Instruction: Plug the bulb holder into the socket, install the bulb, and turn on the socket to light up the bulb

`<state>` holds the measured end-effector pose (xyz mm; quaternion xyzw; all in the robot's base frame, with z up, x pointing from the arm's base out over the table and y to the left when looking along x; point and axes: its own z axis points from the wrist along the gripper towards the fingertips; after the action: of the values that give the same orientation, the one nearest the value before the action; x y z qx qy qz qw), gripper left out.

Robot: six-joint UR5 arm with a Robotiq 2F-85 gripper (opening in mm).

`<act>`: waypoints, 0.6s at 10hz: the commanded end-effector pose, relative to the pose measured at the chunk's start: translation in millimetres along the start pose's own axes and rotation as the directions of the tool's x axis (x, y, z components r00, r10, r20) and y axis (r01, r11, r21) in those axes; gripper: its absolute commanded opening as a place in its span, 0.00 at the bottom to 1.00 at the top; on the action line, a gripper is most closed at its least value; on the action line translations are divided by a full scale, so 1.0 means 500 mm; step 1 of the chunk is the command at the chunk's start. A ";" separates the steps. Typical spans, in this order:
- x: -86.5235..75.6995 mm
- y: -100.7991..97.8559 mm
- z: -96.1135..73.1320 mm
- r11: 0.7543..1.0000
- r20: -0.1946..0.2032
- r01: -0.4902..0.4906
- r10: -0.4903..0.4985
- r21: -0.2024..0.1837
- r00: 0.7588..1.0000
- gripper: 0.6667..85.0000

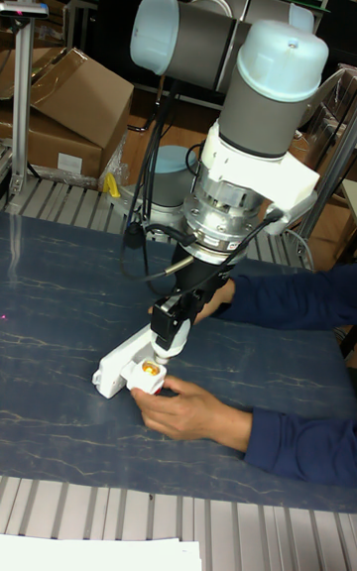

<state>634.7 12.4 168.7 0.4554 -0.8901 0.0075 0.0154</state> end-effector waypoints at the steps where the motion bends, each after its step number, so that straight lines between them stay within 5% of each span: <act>1: -0.005 -0.004 0.007 1.000 0.011 -0.019 0.019 -0.009 1.000 0.00; 6: -0.003 -0.015 0.022 1.000 0.015 -0.025 0.025 -0.008 1.000 0.00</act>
<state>639.1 8.6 160.2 0.4480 -0.8939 0.0060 0.0146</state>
